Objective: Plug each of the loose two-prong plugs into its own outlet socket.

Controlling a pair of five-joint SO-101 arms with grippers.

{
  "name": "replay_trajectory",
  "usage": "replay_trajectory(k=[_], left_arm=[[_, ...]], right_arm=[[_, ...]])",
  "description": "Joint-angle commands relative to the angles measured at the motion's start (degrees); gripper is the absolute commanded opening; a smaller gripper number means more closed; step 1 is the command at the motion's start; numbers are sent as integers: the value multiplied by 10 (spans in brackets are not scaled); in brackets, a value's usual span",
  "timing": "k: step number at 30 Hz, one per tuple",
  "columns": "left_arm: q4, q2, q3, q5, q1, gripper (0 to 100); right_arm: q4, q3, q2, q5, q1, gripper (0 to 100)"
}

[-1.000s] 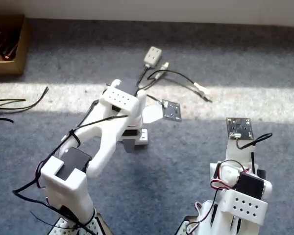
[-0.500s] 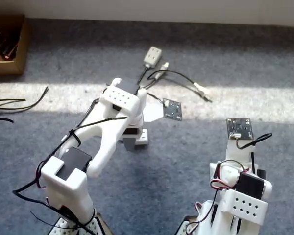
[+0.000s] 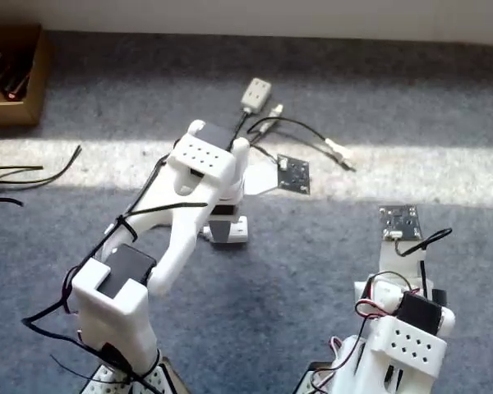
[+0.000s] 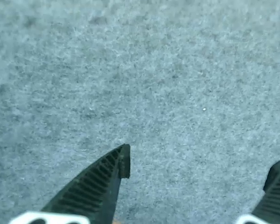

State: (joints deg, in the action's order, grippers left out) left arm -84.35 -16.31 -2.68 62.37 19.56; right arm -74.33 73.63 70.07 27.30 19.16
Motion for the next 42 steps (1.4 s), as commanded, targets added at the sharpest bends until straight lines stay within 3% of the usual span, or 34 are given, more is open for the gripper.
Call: replay_trajectory(k=[1, 7, 13, 17, 25, 34, 42], left_arm=[[2, -6, 0, 0, -4, 236], [7, -95, -47, 0, -9, 246], [6, -202, -148, -9, -9, 384], [2, -241, -189, -19, -9, 361], [-62, -185, -221, -18, -14, 341], [-59, -71, -294, -18, -60, 343], [56, -168, -282, -20, -81, 344]], right_arm=[[15, 6, -6, 9, -4, 433], [13, 5, -5, 9, -14, 433], [12, 5, -5, 9, -14, 433], [12, 5, -5, 9, -13, 433], [11, 5, -5, 9, -14, 433], [11, 5, -5, 9, -14, 433], [-6, 5, -5, 8, -37, 433]])
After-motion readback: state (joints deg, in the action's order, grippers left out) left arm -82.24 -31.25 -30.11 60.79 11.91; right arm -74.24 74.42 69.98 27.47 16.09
